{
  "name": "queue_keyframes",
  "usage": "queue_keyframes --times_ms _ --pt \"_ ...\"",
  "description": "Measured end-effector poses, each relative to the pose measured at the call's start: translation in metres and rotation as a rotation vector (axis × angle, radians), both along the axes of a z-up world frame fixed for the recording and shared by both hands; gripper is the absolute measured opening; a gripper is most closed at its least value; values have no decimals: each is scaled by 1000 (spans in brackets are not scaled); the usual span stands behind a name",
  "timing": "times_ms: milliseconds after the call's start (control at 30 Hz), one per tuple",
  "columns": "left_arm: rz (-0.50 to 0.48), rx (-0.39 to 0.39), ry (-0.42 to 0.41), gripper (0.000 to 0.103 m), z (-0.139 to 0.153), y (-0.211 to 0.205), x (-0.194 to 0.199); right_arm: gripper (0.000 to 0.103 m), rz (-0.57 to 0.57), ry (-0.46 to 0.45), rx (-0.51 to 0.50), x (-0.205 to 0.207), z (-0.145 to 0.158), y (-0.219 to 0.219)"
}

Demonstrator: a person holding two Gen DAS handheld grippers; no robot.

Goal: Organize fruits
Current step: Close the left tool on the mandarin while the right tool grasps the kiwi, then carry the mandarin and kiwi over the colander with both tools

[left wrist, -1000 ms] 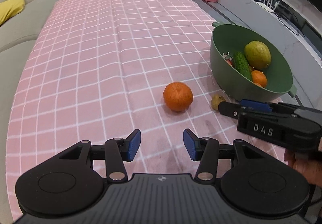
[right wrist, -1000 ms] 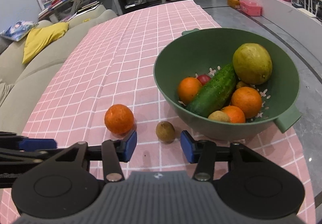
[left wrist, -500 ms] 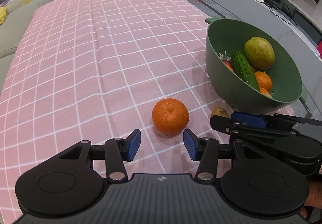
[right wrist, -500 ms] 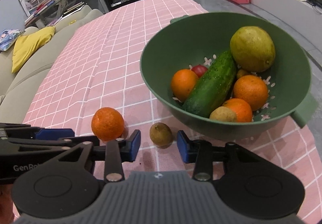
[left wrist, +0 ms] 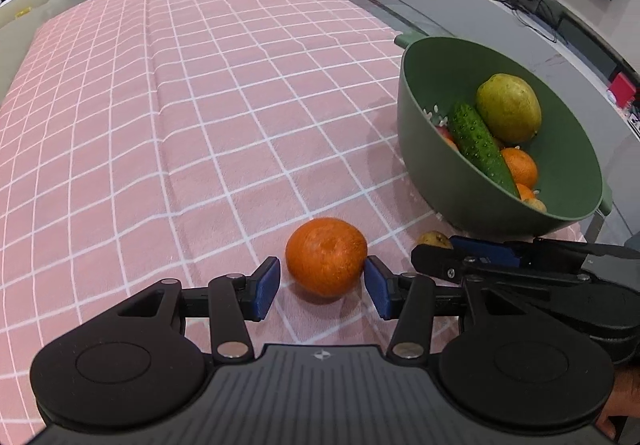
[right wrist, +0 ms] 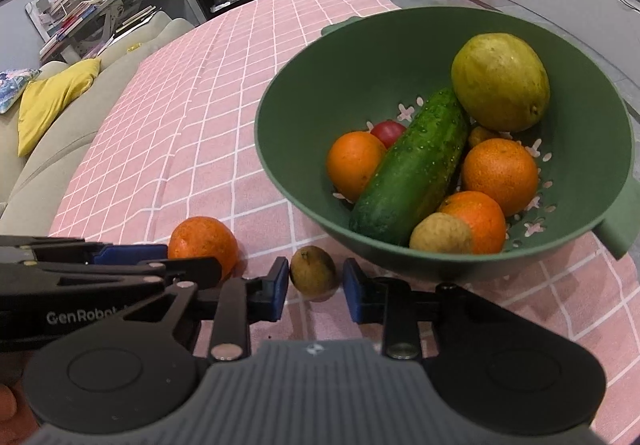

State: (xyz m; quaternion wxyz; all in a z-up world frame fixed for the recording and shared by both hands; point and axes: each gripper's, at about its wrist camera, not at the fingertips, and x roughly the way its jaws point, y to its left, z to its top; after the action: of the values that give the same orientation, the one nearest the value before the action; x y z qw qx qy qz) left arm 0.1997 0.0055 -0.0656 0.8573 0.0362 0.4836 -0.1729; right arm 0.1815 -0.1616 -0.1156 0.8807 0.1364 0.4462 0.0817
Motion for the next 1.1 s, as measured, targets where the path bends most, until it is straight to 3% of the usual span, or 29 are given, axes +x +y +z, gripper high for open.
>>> queue_keyframes --times_ms 567,767,1100 --pt "-18 -83 59 55 -11 2 17 22 -4 6 23 1 -1 -9" --pt "-10 -39 45 50 -8 -5 14 22 0 11 27 2 0 -12" --pt "66 -69 27 50 15 12 -7 22 35 18 55 0 5 -9"
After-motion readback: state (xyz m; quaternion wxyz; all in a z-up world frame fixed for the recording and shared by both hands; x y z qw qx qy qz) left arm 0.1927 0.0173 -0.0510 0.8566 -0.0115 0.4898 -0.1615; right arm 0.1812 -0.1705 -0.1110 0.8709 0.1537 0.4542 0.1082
